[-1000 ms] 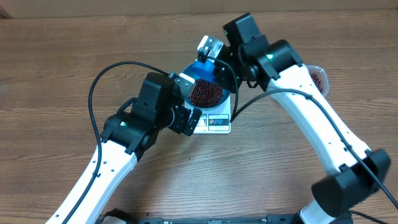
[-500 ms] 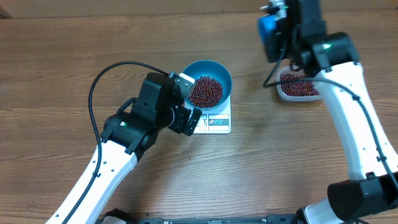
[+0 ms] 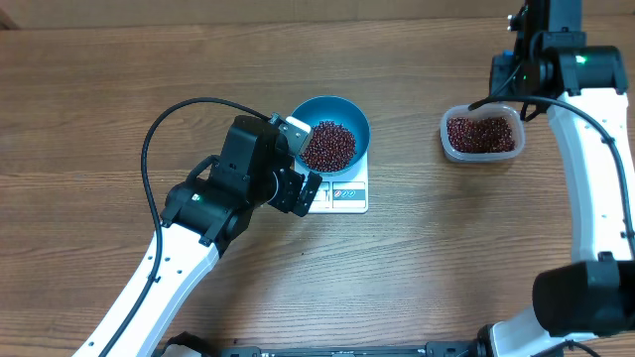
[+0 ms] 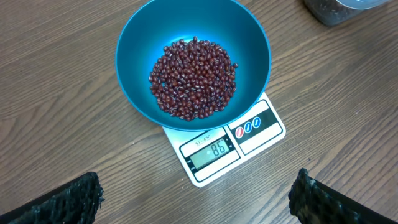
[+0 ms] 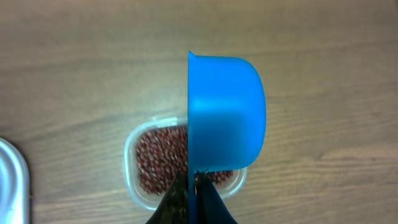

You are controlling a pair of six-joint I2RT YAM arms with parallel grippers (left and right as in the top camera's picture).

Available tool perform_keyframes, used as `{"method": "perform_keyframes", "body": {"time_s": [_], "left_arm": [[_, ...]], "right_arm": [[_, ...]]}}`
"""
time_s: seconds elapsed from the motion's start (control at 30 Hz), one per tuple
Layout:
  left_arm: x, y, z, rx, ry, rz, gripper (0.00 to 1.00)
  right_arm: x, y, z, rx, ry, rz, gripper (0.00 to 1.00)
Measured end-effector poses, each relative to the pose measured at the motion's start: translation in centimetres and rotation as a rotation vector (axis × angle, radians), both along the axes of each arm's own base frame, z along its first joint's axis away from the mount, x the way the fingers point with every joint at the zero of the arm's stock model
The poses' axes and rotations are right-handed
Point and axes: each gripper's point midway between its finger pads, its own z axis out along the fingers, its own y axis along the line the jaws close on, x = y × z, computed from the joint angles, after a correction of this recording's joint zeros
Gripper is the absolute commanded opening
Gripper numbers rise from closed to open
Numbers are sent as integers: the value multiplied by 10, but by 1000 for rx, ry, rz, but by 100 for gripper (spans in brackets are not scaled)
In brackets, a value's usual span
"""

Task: Scoop item into bowl and weigh 150g on scale
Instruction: 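Move the empty scoop with the right gripper back to the beans, then dip the scoop into the red beans again with the right gripper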

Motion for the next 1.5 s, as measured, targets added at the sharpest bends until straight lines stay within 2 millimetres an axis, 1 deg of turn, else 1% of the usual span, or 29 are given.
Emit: {"method": "perform_keyframes", "body": {"time_s": [0.17,0.23,0.3,0.43,0.53,0.6,0.67,0.77,0.83,0.93,1.27,1.5], "left_arm": [[0,0,0,0,0,0,99],[0,0,0,0,0,0,100],[0,0,0,0,0,0,99],[0,0,0,0,0,0,99],[0,0,0,-1,-1,0,99],[1,0,1,-2,-4,0,100],[1,-1,1,-4,-8,0,100],[2,-1,1,-4,-8,0,100],[2,-1,2,-4,-9,0,99],[2,-1,2,-4,-9,0,100],[2,-1,2,-4,-9,0,100],[2,-1,2,-4,-9,0,99]], "right_arm": [[-4,-2,-35,-14,120,-3,4],[-7,-5,-46,-27,162,-9,4],[-10,-7,-53,-38,194,-15,4],[-17,-10,-59,-55,236,-21,4],[-17,-11,-61,-59,236,-23,4],[-18,-11,-66,-61,245,-24,4],[-21,-11,-76,-62,263,-23,4],[-28,-11,-96,-63,300,-22,4],[-31,-11,-106,-63,313,-21,4],[-33,-10,-110,-63,323,-20,4],[-32,-9,-111,-58,319,-17,4],[-34,1,-119,-8,332,25,4]]}}
